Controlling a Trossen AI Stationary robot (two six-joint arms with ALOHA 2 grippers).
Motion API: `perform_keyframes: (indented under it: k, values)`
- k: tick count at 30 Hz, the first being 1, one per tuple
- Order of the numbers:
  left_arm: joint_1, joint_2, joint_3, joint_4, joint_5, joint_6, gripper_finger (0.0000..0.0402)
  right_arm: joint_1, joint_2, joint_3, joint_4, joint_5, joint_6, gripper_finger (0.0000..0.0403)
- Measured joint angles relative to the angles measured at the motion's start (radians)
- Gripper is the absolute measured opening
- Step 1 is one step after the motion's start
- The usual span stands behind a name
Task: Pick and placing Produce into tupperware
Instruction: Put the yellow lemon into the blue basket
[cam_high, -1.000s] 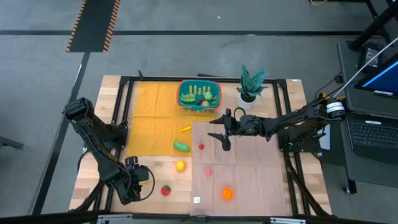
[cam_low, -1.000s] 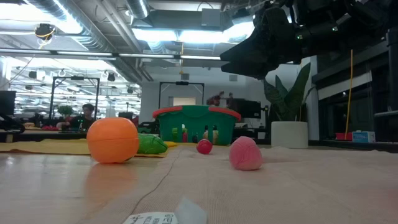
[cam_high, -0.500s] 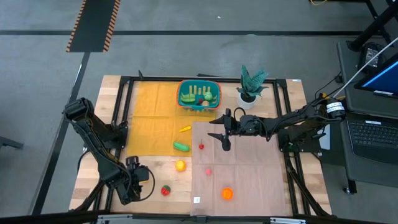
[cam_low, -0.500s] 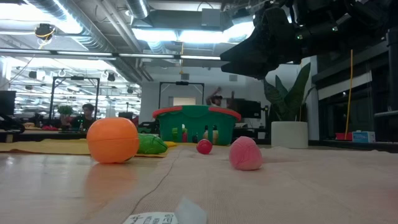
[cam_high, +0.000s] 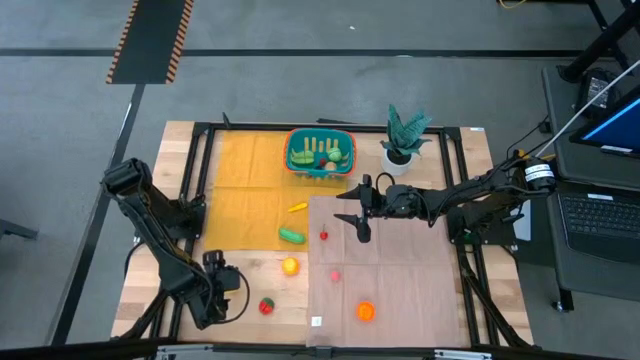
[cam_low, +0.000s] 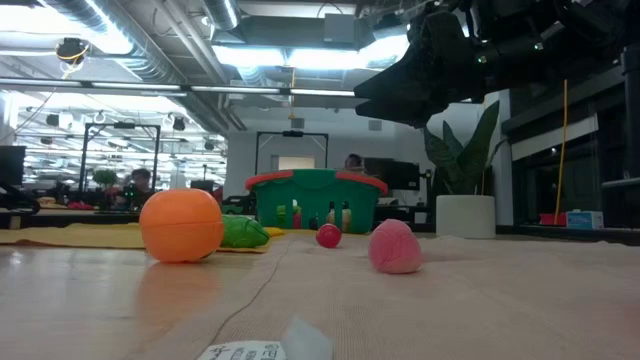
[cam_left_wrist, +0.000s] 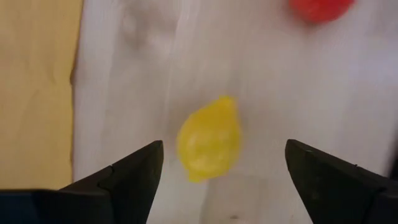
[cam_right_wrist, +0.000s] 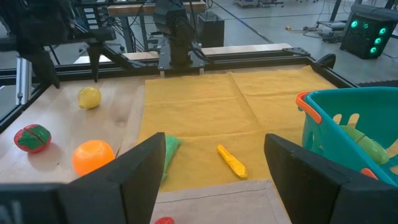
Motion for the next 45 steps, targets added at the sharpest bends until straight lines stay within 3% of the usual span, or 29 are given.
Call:
perform_keyframes:
  k: [10,37,45]
  values:
    - [0.0,0.076,-0.081,0.066,0.05,0.016,0.0327,0.0,0.0,0.0,0.0,0.0,0.002,0.0275]
    - [0.0,0.085,-0.081,0.084,-0.02,0.016,0.0327,0.0,0.0,0.0,0.0,0.0,0.023,0.0275]
    - [0.0,0.085,-0.081,0.084,-0.019,0.016,0.0301,0.0,0.0,0.0,0.0,0.0,0.023,0.0275]
